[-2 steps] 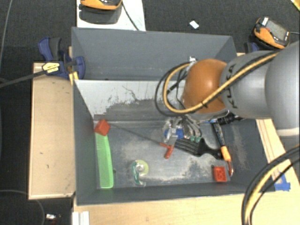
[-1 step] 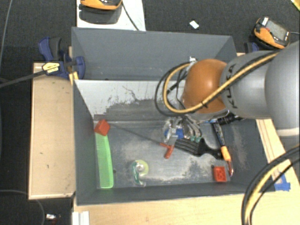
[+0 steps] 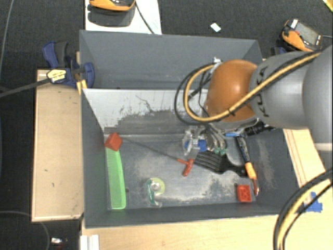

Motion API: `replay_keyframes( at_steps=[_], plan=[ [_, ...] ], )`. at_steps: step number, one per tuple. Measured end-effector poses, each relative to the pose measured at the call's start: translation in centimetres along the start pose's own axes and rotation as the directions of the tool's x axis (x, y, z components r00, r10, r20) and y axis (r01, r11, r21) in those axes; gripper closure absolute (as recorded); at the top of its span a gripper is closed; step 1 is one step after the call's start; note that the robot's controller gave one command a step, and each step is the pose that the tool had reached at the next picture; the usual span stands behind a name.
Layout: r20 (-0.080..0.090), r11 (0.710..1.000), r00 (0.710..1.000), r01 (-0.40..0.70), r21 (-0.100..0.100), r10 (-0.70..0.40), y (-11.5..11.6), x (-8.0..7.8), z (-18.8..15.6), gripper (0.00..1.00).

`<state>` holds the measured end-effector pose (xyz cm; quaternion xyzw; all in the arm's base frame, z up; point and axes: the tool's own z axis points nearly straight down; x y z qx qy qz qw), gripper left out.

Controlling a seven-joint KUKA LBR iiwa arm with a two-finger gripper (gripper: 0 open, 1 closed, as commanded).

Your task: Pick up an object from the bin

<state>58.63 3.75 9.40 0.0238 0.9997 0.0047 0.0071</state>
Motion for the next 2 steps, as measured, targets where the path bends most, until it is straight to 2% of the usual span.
replay_keyframes(
  at_steps=[1, 2],
  plan=[
    [-0.004, 1.0, 1.0, -0.002, 0.0, 0.002, 0.0, 0.1, -3.3, 1.0],
    [0.003, 1.0, 1.0, -0.003, 0.0, 0.003, 0.1, -0.1, -6.2, 1.0]
  ],
)
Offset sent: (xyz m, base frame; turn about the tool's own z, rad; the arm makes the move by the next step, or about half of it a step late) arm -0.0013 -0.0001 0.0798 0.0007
